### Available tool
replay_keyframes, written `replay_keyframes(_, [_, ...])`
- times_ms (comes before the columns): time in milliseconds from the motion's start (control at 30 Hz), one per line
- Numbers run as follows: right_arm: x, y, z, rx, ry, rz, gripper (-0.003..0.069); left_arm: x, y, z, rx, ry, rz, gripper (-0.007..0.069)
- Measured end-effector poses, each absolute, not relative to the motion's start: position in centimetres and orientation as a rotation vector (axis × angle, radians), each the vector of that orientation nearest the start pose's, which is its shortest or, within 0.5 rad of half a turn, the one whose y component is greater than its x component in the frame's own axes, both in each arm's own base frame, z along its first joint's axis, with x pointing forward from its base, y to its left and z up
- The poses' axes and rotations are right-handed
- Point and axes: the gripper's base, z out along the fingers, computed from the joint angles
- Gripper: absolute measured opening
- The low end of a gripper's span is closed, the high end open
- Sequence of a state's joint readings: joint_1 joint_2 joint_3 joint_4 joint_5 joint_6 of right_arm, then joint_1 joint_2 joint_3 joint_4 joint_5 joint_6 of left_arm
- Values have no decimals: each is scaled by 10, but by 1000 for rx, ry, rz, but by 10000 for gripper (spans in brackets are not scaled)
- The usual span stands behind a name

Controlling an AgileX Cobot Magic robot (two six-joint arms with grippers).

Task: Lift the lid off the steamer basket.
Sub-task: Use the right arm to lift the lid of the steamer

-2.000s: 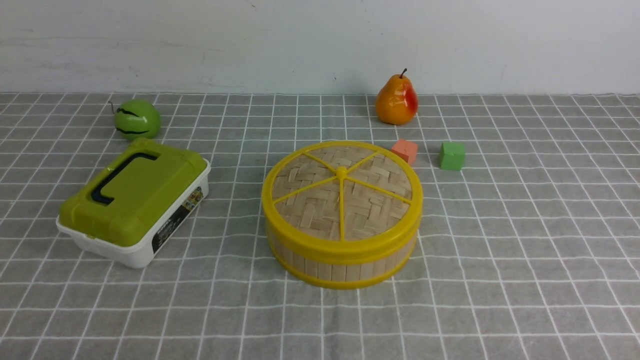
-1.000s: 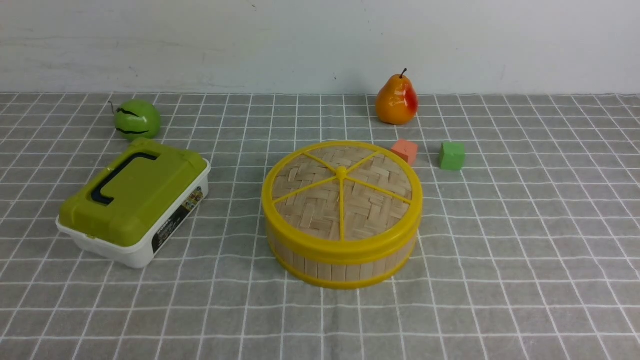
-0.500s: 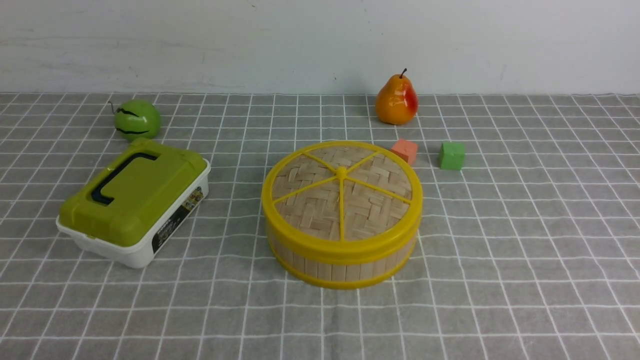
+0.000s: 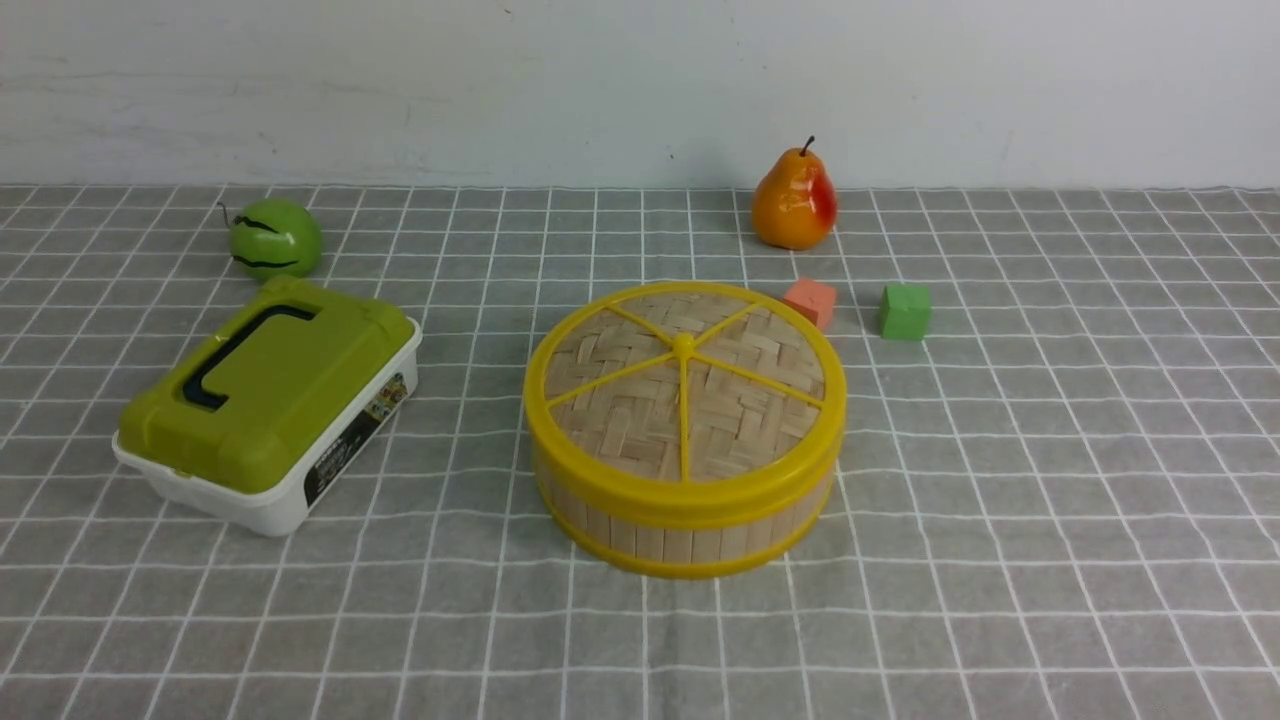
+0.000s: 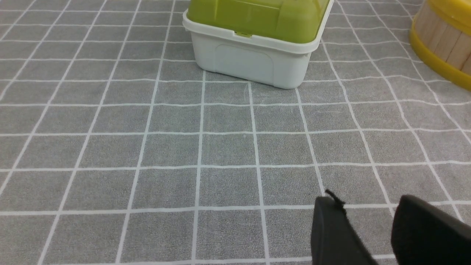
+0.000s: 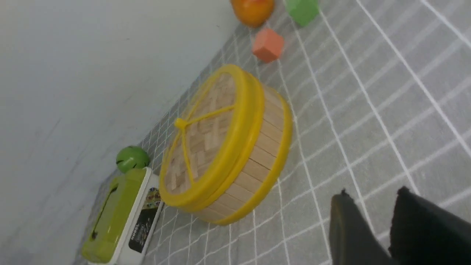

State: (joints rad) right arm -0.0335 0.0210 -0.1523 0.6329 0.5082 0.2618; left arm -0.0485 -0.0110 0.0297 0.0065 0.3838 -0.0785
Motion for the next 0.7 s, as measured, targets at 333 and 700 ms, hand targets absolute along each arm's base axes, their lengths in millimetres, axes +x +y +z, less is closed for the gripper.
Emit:
replay_keyframes(333, [90,30,385,-145,2166,406,-19,52,-2,169,-24,1887,-80,239])
replay_keyframes(700, [253,78,436,-557,2417,352,-4,52,-2,169,-24,1887,-80,239])
